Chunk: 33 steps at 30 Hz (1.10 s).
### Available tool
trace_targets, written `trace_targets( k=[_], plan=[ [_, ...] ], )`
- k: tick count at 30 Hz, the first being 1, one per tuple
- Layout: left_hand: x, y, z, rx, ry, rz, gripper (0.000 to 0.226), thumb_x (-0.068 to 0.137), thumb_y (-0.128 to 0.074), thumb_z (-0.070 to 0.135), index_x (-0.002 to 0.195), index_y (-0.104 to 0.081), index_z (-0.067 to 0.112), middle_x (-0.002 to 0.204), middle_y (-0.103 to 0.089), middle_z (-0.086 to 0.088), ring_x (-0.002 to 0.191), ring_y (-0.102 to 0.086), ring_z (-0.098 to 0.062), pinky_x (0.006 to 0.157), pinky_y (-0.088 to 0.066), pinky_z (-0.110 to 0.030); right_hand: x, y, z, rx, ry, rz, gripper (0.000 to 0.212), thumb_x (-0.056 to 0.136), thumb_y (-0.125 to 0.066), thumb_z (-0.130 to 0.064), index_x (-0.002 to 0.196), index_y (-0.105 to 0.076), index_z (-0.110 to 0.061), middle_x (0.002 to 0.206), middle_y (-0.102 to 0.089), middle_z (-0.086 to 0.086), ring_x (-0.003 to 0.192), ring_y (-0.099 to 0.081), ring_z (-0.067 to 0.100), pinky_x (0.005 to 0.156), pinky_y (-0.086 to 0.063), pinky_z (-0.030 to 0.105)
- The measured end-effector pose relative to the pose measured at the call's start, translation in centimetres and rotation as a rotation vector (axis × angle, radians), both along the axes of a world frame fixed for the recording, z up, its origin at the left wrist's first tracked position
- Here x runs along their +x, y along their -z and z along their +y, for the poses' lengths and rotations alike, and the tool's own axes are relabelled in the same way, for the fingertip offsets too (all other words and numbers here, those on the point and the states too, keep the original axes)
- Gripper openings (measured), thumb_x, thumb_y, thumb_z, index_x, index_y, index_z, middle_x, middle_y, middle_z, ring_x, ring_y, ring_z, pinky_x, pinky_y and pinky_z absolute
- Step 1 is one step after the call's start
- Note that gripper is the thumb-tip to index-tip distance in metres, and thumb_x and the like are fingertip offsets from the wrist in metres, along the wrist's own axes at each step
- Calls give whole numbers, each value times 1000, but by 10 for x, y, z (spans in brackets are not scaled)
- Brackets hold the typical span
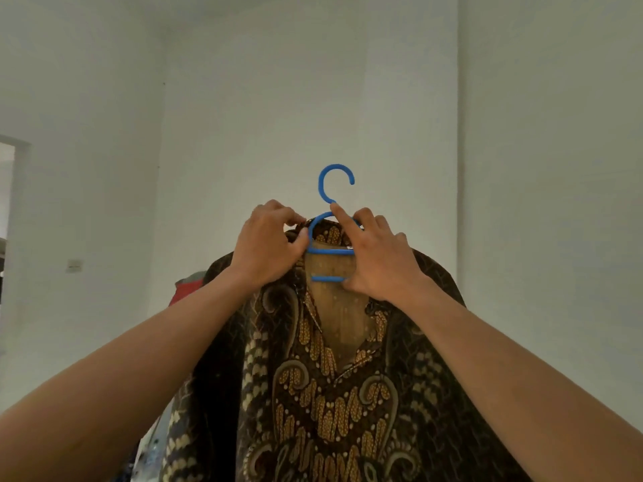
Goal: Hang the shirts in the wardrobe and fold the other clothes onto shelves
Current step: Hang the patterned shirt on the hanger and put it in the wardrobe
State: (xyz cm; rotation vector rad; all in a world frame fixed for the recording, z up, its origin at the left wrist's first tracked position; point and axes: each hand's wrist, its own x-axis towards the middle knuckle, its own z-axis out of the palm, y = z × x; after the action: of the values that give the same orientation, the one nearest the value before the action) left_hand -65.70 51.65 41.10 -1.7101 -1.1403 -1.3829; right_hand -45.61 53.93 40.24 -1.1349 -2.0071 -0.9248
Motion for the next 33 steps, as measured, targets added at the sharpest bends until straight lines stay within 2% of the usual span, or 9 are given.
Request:
trace_targets(
  k=[3, 7, 11, 16, 19, 22, 25, 30, 33],
  plan=[
    [2, -1, -1, -65, -172, 7, 22, 91, -58, 30, 102, -76, 22, 86, -72, 4, 83, -63, -19, 72, -49, -33, 11, 6, 6, -13, 114, -12, 123, 65, -77, -66, 155, 1, -35, 140, -35, 2, 130, -33, 29, 102, -31, 69],
    [2, 5, -4, -246, 40, -88, 15, 85, -66, 19, 96, -76, 15, 67, -70, 9, 58, -62, -4, 60, -46, -16, 28, 14, 11, -108, 164, -2, 123, 64, -72, -71, 156, 1, -34, 148, -31, 0, 142, -20, 30, 108, -9, 78],
    [32, 26, -6, -367, 290, -50, 15, 84, -69, 14, 99, -64, 16, 58, -63, 8, 48, -57, 1, 49, -43, -11, 30, 18, 5, -148, 126, 26, 123, 62, -70, -75, 155, 0, -36, 149, -30, -1, 141, -25, 30, 107, -14, 78],
    [45, 37, -4, -341, 546, -77, 28, 88, -70, 19, 112, -54, 20, 74, -69, 4, 65, -66, -7, 61, -52, -20, 47, 22, -7, -203, 94, 101, 121, 64, -76, -65, 154, 0, -37, 147, -28, -2, 129, -41, 29, 105, -28, 72],
    [37, 36, -5, -85, 303, 173, 50, 82, -64, 38, 129, -51, 25, 108, -65, 4, 97, -61, -14, 86, -50, -37, 63, 22, -17, -212, 76, 129, 122, 63, -77, -64, 155, 0, -38, 146, -27, -4, 123, -47, 26, 101, -37, 65],
    [34, 28, -8, -205, 142, 429, 92, 75, -61, 65, 153, -24, 32, 146, -44, -2, 126, -48, -22, 105, -42, -44, 73, 19, -31, -223, 43, 124, 122, 62, -78, -62, 155, -1, -40, 145, -28, -6, 121, -49, 23, 98, -44, 59],
    [44, 27, -15, -285, 95, 490, 110, 71, -63, 77, 157, -11, 34, 148, -40, -2, 125, -50, -22, 100, -48, -42, 80, 15, -50, -191, 19, 105, 123, 59, -79, -60, 154, -4, -41, 144, -29, -9, 116, -51, 20, 91, -51, 52],
    [59, 27, -51, -216, 16, 457, 114, 63, -60, 86, 157, -20, 35, 136, -47, 1, 101, -61, -19, 74, -54, -33, 99, 15, -100, -166, -13, 104, 124, 56, -81, -69, 153, -10, -43, 138, -28, -6, 100, -55, 13, 76, -55, 30],
    [68, 28, -77, -168, 51, 461, 110, 63, -60, 86, 155, -25, 37, 131, -51, 1, 94, -62, -18, 64, -47, -28, 116, 19, -146, -215, -52, 174, 128, 53, -74, -82, 154, -5, -44, 143, -29, -6, 110, -53, 10, 81, -52, 26]
  ],
)
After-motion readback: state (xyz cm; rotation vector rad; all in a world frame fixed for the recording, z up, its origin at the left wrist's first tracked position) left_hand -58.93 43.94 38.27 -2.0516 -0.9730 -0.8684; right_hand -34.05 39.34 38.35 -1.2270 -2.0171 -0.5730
